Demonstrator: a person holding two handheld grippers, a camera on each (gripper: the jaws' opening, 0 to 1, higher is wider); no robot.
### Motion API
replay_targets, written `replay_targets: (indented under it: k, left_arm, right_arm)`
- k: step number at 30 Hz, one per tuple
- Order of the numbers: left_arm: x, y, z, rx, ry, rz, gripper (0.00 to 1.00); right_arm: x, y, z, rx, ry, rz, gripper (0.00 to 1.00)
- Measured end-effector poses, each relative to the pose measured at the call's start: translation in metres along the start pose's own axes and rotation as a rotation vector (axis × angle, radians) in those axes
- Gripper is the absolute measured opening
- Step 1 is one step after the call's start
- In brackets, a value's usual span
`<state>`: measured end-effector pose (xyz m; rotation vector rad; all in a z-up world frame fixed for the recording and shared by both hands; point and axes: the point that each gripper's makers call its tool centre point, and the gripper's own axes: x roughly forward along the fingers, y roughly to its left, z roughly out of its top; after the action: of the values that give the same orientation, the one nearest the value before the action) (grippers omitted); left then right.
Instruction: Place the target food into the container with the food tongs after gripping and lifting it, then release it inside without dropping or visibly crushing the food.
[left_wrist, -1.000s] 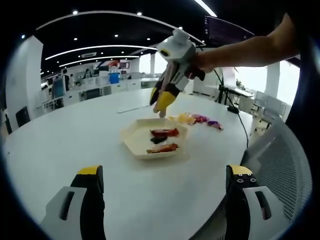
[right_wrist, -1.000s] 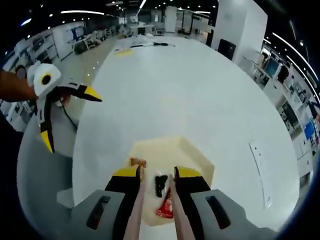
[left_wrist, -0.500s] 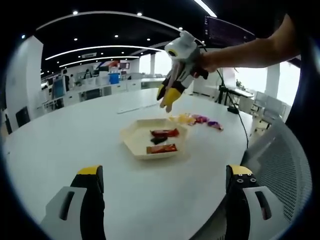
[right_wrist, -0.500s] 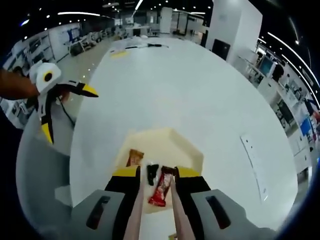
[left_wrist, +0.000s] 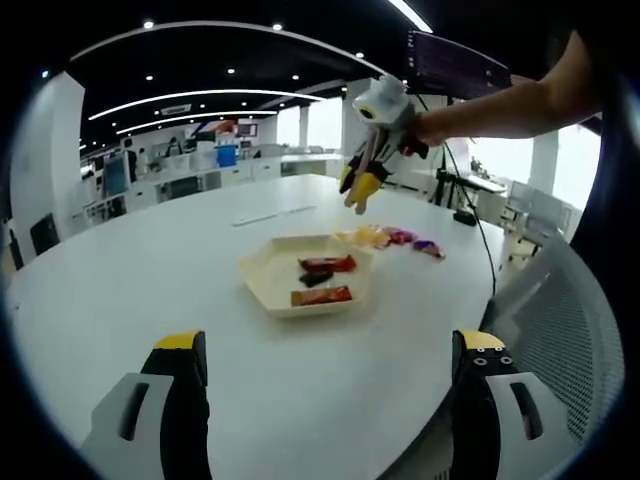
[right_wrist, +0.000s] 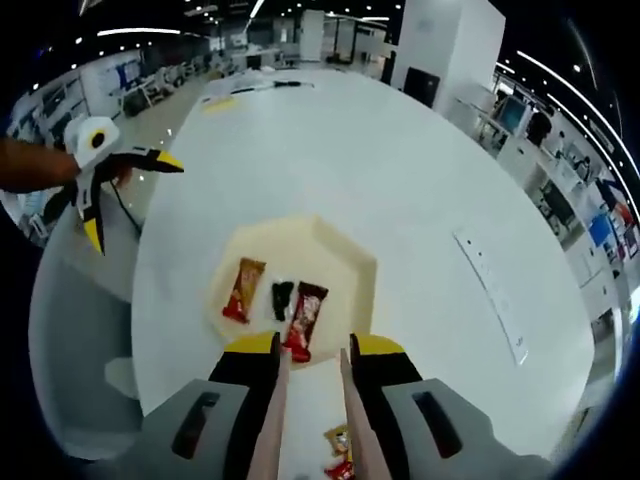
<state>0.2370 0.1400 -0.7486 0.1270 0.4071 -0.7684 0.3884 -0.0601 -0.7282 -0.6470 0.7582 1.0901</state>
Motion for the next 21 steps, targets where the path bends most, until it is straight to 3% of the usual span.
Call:
replay_targets:
  k: [21]
  left_arm:
    - [0.0, 0.0, 0.0, -0.002, 0.004, 0.003, 0.99]
  right_arm:
    - [-0.024, -0.016, -0.051, 0.071, 0.026, -0.05, 0.27]
